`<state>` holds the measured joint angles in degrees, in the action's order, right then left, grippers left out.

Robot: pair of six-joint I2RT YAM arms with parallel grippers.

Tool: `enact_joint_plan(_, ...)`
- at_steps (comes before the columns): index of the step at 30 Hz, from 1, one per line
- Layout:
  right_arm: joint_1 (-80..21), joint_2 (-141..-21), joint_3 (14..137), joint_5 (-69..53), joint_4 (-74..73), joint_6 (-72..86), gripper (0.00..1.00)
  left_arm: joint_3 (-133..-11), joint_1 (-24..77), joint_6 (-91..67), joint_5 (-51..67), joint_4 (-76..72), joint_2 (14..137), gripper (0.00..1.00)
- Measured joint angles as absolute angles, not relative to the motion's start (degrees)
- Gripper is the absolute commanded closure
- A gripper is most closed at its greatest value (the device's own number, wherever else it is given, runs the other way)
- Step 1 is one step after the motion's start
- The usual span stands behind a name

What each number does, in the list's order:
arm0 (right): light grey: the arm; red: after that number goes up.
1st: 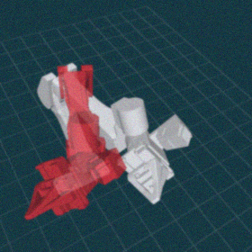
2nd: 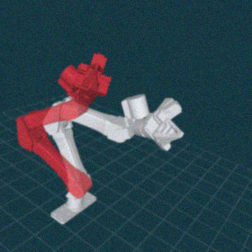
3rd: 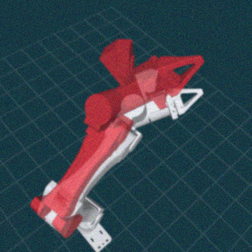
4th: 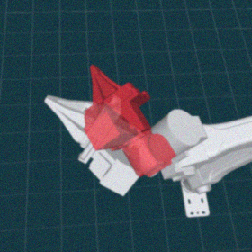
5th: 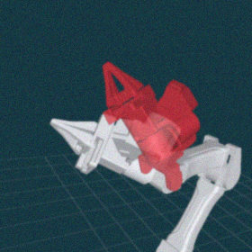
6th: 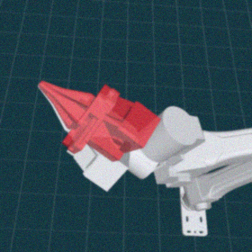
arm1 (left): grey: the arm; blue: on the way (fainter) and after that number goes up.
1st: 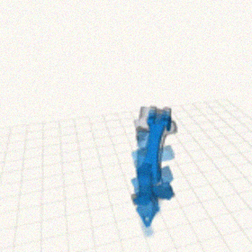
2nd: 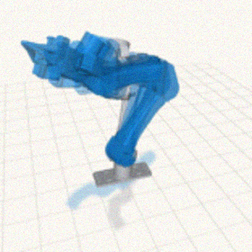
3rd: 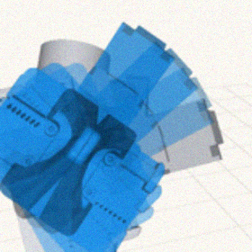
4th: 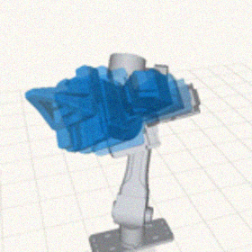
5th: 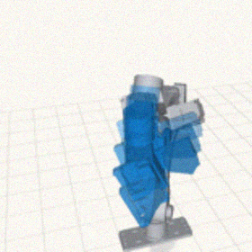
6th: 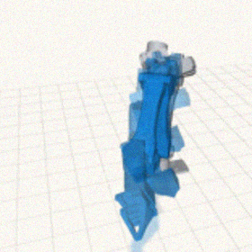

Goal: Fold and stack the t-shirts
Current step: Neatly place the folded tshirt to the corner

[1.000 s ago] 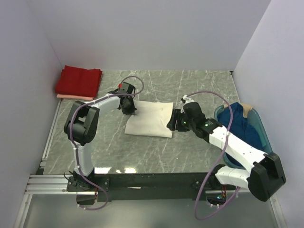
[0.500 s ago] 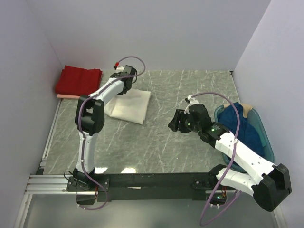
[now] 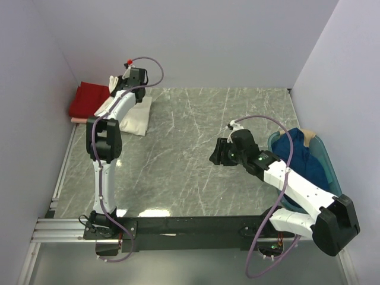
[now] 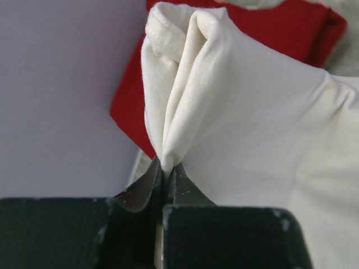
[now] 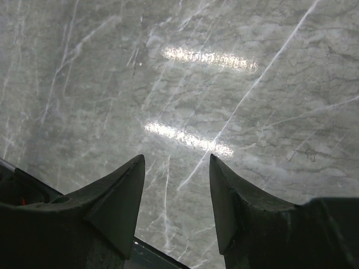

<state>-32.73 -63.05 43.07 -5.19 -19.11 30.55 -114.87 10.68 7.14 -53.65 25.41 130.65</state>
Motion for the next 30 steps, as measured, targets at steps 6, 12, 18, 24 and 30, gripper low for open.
enact_joint_plan(6,-32.7,-64.8,43.0,-5.2,-18.2,30.5,0.44,-115.4,9.9,17.9,-55.7,17.1,131.0,1.00)
enact_joint_plan(12,-32.7,-66.3,43.3,-5.2,-17.9,30.1,0.45,-118.0,9.5,25.2,-56.5,13.0,131.2,1.00)
enact_joint_plan(18,-32.7,-66.6,44.0,-5.3,-17.4,30.1,0.45,-121.7,9.3,30.0,-57.3,10.4,131.2,1.00)
enact_joint_plan(24,-32.7,-66.6,44.1,-5.2,-17.2,29.8,0.45,-122.5,9.2,33.4,-57.8,9.7,131.2,1.00)
enact_joint_plan(30,-32.7,-66.5,44.8,-5.2,-17.1,29.5,0.45,-122.9,9.3,33.9,-57.3,9.7,131.2,1.00)
